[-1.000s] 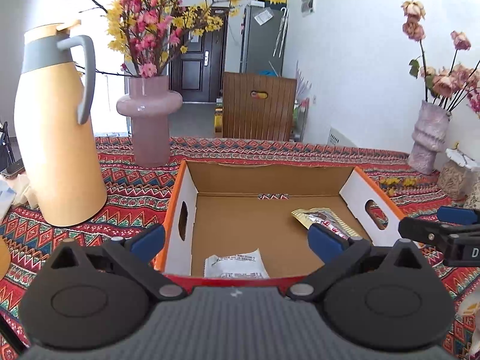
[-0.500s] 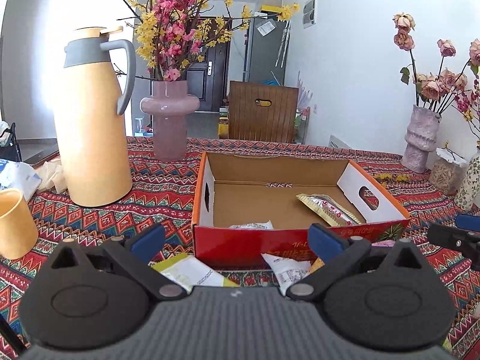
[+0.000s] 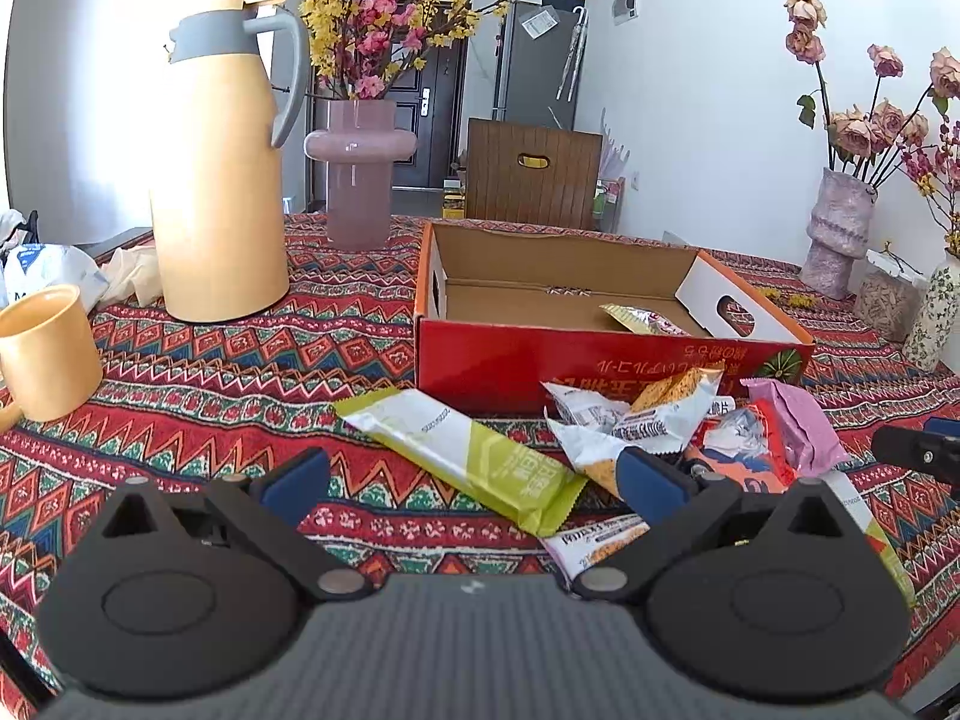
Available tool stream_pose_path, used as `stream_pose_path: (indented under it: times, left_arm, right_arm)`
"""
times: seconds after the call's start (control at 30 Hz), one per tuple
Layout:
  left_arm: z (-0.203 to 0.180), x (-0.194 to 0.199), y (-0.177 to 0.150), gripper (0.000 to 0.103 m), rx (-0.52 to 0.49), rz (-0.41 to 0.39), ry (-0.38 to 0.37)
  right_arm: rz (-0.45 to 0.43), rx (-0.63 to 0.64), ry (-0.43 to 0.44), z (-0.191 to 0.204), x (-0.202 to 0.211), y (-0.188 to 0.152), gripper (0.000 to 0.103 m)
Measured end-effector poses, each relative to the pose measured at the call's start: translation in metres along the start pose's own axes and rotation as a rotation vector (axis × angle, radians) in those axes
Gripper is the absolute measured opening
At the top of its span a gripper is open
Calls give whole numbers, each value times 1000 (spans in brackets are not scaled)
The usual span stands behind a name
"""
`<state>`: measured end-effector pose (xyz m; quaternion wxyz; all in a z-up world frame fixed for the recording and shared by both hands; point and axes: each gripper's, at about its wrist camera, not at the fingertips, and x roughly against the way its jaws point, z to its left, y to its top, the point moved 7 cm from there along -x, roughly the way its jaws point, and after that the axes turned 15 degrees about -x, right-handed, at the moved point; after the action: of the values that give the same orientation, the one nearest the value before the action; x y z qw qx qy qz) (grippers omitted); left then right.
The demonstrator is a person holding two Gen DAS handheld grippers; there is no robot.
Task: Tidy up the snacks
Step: 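Move both grippers back over the remaining snacks on the table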
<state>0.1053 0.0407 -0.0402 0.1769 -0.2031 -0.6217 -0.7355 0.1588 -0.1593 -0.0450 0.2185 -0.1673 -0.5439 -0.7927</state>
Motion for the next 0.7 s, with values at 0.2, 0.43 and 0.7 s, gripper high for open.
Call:
stream_pose_path:
  times: [0.2, 0.43, 0.7]
  left_arm:
    - [-3, 3, -12, 103, 10, 22, -24]
    - [-6, 7, -16, 103, 11, 30, -26]
    - [-4, 11, -20, 103, 18, 32, -20]
  right_arm:
    - [53, -5, -46, -11, 1, -20, 88]
    - [124, -13, -69, -12, -13, -37, 63]
    - [153, 2, -131, -12, -22, -41, 43]
